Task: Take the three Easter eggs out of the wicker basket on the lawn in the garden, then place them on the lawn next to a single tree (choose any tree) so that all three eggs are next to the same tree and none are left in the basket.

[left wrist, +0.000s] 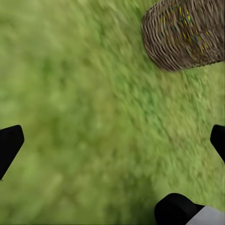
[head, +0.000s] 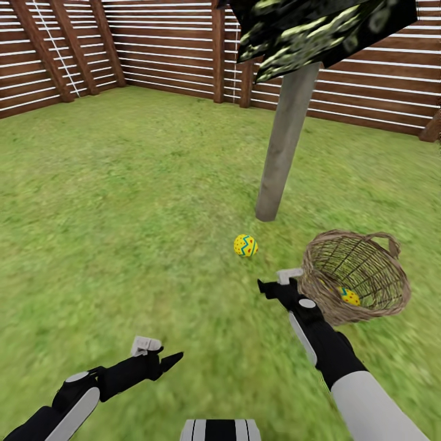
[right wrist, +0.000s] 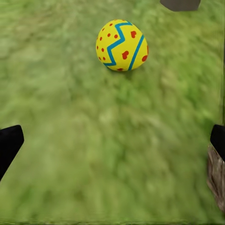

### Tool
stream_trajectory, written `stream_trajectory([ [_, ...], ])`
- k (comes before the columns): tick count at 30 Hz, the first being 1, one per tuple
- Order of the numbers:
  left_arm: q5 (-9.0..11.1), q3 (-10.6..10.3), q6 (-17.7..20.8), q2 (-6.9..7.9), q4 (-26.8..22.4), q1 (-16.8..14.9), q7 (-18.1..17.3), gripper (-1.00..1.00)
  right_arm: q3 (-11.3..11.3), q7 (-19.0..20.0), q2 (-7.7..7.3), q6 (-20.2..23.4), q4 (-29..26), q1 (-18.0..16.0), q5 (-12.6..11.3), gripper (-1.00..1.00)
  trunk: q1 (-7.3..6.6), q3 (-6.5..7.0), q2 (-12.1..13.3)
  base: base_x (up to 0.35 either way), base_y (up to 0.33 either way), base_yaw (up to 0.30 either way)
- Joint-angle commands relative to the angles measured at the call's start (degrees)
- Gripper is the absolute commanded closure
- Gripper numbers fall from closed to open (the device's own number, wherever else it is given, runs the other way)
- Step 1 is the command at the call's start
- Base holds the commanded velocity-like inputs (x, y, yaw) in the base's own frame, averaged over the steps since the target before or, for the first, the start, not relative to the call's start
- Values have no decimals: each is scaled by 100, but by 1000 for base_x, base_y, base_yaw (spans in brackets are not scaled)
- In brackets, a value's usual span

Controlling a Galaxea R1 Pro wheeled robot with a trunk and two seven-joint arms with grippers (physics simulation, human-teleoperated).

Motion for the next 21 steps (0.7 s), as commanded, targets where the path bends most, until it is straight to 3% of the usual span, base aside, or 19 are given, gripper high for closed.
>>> stream_trajectory([
  [1,56,-5,40,4,-3,-3,10,-100,12,-2,-7,282,-186,-1,-56,-100,-1,-4,-2,-11,-305,0],
  [4,56,-5,37,4,-1,-3,13,-100,18,0,-7,891,-588,-1,-57,-100,-1,-4,-2,0,-302,0],
  [8,56,11,11,-2,8,-3,39,-100,14,5,-7,2225,-1456,-1,-63,-100,-1,-4,-2,7,-75,0],
  [12,56,12,9,-13,16,-3,45,-100,-2,8,-7,2893,-1829,-1,-65,-100,-1,-4,-2,1,-6,0],
  [15,56,13,2,-21,24,-3,46,-100,1,12,-6,3208,-2084,-1,-66,-100,-1,-4,-2,0,-1,0],
  [21,56,13,0,-31,26,-3,54,-100,-43,174,-6,3302,-2190,-1,-74,-100,-1,18,-2,0,0,-23],
])
